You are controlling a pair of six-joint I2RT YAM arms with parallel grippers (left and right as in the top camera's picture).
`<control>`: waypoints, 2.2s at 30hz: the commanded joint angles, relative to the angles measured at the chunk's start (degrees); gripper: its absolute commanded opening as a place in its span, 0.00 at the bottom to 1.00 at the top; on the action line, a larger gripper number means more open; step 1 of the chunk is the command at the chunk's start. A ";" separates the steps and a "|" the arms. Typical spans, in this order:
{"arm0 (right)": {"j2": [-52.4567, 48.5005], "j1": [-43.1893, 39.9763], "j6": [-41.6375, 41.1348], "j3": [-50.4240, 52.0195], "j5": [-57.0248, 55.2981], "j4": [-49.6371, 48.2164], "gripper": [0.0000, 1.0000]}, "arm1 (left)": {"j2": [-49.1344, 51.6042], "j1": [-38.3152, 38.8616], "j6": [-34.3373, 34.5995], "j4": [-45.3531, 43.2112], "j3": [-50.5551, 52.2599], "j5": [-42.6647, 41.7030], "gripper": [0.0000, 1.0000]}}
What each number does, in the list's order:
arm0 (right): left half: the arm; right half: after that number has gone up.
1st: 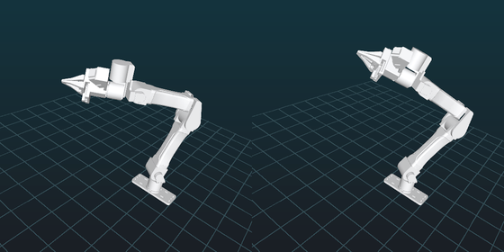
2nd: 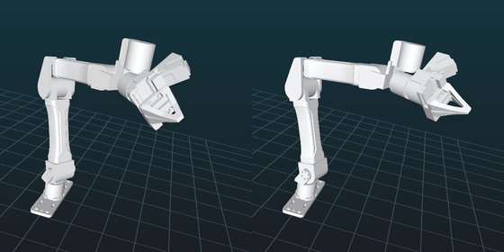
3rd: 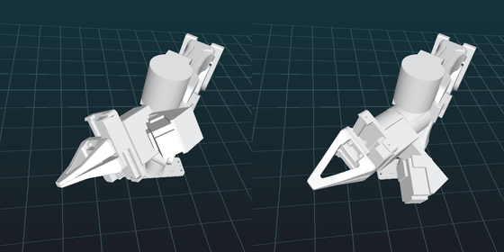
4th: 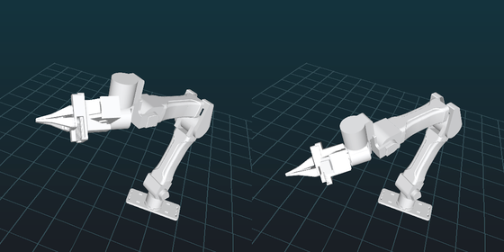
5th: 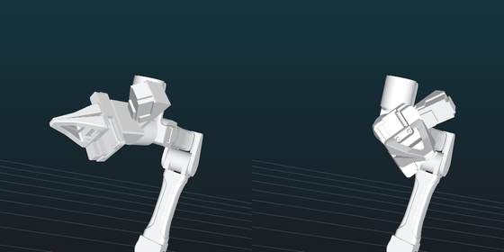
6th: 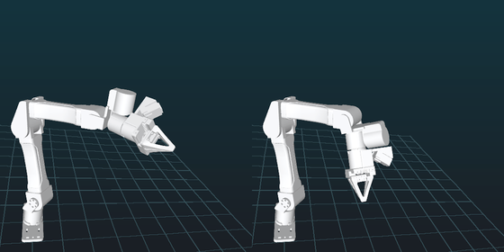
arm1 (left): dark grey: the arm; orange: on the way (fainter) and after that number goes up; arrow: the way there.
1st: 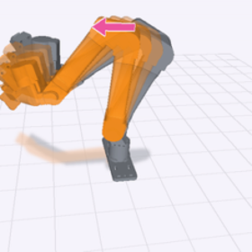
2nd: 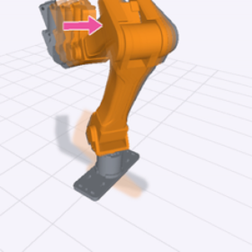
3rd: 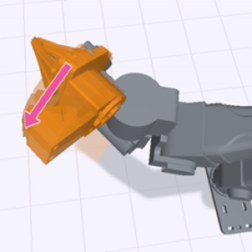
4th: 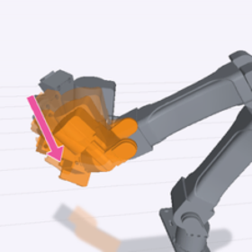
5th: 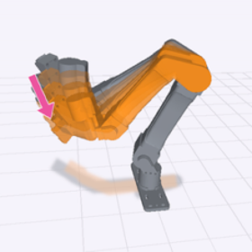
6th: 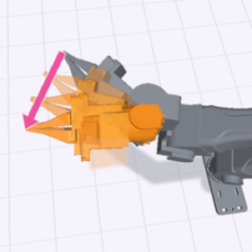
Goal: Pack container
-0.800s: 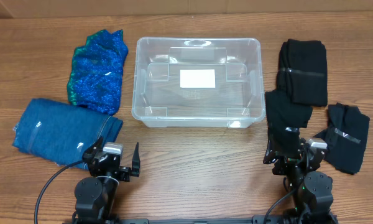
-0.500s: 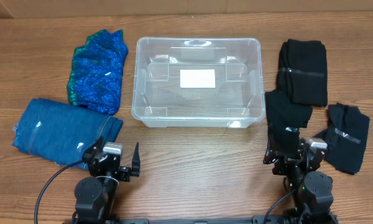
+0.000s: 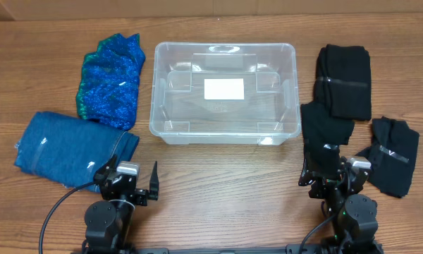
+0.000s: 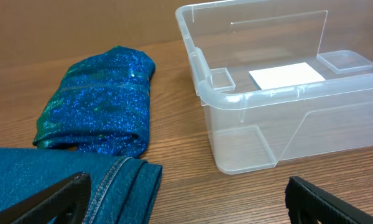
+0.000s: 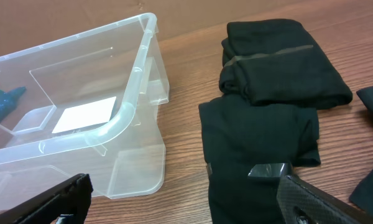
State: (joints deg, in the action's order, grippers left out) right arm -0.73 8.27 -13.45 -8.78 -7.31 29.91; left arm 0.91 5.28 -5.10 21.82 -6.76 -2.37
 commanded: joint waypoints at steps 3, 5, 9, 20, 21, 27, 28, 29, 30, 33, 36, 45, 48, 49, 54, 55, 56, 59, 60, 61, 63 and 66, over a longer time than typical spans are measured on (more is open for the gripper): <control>0.57 -0.20 -0.11 0.52 0.11 -0.07 1.00 | -0.66 -0.04 -0.90 -0.22 0.33 -0.22 1.00; 0.57 -0.20 -0.11 0.52 0.11 -0.04 1.00 | -0.66 -0.04 -0.92 -0.22 0.33 -0.22 1.00; 0.57 -0.20 -0.11 0.52 0.11 -0.07 1.00 | -0.66 -0.04 -0.90 -0.22 0.33 -0.22 1.00; 0.57 -0.20 -0.11 0.52 0.11 -0.07 1.00 | -0.57 0.00 22.56 -4.13 -0.68 -10.27 1.00; 0.57 -0.20 -0.11 0.52 0.11 -0.07 1.00 | -0.20 0.00 24.17 -4.11 -1.84 -10.05 1.00; 0.57 -0.20 -0.11 0.52 0.11 -0.07 1.00 | 30.51 -0.02 18.99 6.84 -31.26 -3.26 1.00; 0.57 -0.20 -0.11 0.52 0.11 -0.07 1.00 | 37.62 -0.02 17.20 7.32 -38.23 -5.68 1.00; 0.57 -0.20 -0.11 0.52 0.09 -0.07 1.00 | 42.95 -0.11 15.30 8.59 -43.28 -2.84 1.00; 0.57 -0.20 -0.11 0.52 0.11 -0.07 1.00 | 45.97 -0.28 15.47 10.75 -46.53 1.95 1.00; 0.57 -0.20 -0.11 0.52 0.11 -0.07 1.00 | 54.12 -6.99 22.75 21.31 -55.30 13.40 1.00; 0.57 -0.20 -0.11 0.52 0.11 -0.07 1.00 | 61.68 -24.68 23.45 24.20 -58.82 7.58 1.00; 0.57 -0.20 -0.11 0.52 0.11 -0.07 1.00 | 84.24 -57.59 11.65 18.95 -60.92 -9.70 1.00; 0.57 -0.20 -0.11 0.52 0.11 -0.07 1.00 | 90.09 -58.23 2.23 13.70 -60.92 -14.95 1.00; 0.57 -0.20 -0.11 0.52 0.11 -0.07 1.00 | 92.91 -58.14 -1.18 11.47 -60.92 -16.17 1.00; 0.57 -0.20 -0.11 0.52 0.11 -0.07 1.00 | 101.20 -58.12 -10.88 5.95 -60.92 -21.18 1.00; 0.57 -0.20 -0.11 0.52 0.11 -0.07 1.00 | 103.30 -58.03 -11.21 4.37 -60.92 -22.36 1.00; 0.57 -0.20 -0.11 0.52 0.11 -0.07 1.00 | 105.18 -57.72 -11.32 2.91 -60.92 -23.65 1.00; 0.57 -0.20 -0.11 0.52 0.11 -0.07 1.00 | 109.13 -56.11 -11.58 2.45 -60.92 -23.87 0.99; 0.57 -0.20 -0.11 0.52 0.11 -0.07 1.00 | 110.57 -55.15 -11.58 2.89 -60.92 -24.28 0.97; 0.57 -0.20 -0.11 0.52 0.11 -0.07 1.00 | 112.67 -53.27 -11.56 4.09 -60.92 -24.28 0.91; 0.57 -0.20 -0.11 0.52 0.11 -0.07 1.00 | 115.67 -49.99 -10.49 6.36 -60.92 -24.15 0.72; 0.57 -0.20 -0.11 0.52 0.11 -0.07 1.00 | 115.51 -49.27 -3.30 7.87 -60.92 -24.02 0.17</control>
State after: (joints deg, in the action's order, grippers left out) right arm -0.58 8.27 -13.47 -8.75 -7.29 29.93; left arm 112.01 -46.85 -14.35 26.87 -70.57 -26.68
